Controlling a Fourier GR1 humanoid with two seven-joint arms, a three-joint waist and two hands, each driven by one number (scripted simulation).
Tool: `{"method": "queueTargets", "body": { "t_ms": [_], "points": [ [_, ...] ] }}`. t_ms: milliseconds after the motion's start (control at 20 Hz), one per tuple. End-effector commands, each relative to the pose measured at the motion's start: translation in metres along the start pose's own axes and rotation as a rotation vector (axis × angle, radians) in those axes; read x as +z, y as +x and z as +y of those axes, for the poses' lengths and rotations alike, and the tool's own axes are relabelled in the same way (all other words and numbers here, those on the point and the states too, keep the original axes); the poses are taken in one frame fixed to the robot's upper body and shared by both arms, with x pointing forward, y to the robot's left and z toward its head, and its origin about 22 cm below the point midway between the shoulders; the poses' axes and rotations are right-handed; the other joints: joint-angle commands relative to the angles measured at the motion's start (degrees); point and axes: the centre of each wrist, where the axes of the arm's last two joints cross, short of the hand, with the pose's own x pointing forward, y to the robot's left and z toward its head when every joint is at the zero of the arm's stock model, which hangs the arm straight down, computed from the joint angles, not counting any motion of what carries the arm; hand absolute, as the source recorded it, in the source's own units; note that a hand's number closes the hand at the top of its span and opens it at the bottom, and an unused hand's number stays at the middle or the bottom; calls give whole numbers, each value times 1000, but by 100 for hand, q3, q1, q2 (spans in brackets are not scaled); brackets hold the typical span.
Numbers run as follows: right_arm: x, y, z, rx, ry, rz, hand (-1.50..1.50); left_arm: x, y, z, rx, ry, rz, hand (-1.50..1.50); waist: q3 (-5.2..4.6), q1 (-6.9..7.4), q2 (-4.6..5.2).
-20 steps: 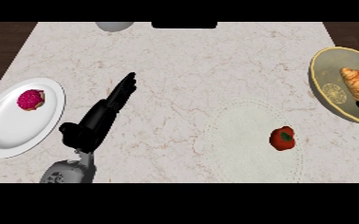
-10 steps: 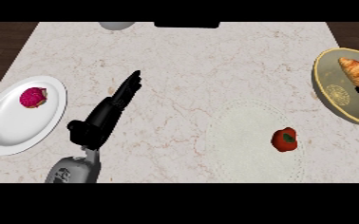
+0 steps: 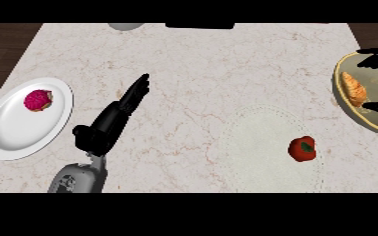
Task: Pick the croissant from the placemat and place it in the bowl
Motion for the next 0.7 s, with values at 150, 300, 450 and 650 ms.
{"method": "queueTargets", "body": {
  "t_ms": [150, 300, 450, 650],
  "points": [
    [-7, -4, -30, -194, -163, -57, -150, 1, -7, 3, -12, 15, 7, 0, -4, -91, -20],
    [8, -19, -36, -294, -280, 6, -150, 6, -8, 0, 4, 11, 3, 0, 5, -24, 15],
    [22, -24, -65, -420, -338, 76, -150, 7, 2, -5, -13, 13, -5, 0, 8, 13, 12],
    [52, -44, -61, -491, -376, 128, -150, 3, 6, -4, -1, 5, -8, 0, 17, 13, 40]
  ]
}}
